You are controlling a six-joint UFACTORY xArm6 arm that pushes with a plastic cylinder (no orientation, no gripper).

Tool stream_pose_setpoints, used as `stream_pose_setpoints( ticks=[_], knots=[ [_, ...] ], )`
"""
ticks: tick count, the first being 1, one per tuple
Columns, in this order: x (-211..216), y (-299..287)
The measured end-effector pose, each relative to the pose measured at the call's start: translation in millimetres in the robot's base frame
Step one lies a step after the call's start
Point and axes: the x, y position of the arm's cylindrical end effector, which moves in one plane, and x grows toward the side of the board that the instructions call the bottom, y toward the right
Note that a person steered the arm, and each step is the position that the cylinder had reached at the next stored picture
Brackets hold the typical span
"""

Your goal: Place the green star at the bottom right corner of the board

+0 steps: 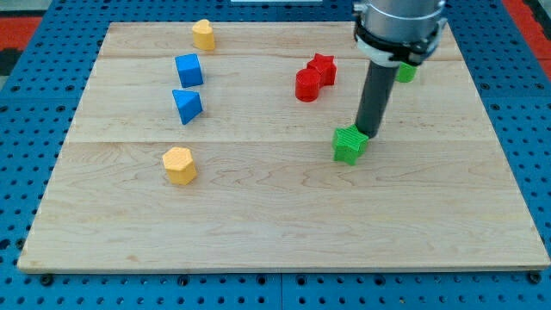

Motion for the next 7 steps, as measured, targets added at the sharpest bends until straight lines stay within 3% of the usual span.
stream_pose_setpoints(
  ticks=[1,2,3,5,7],
  knots=[
    [-18,-26],
    [13,-57],
    [48,-7],
    [7,8],
    [91,66]
  ],
)
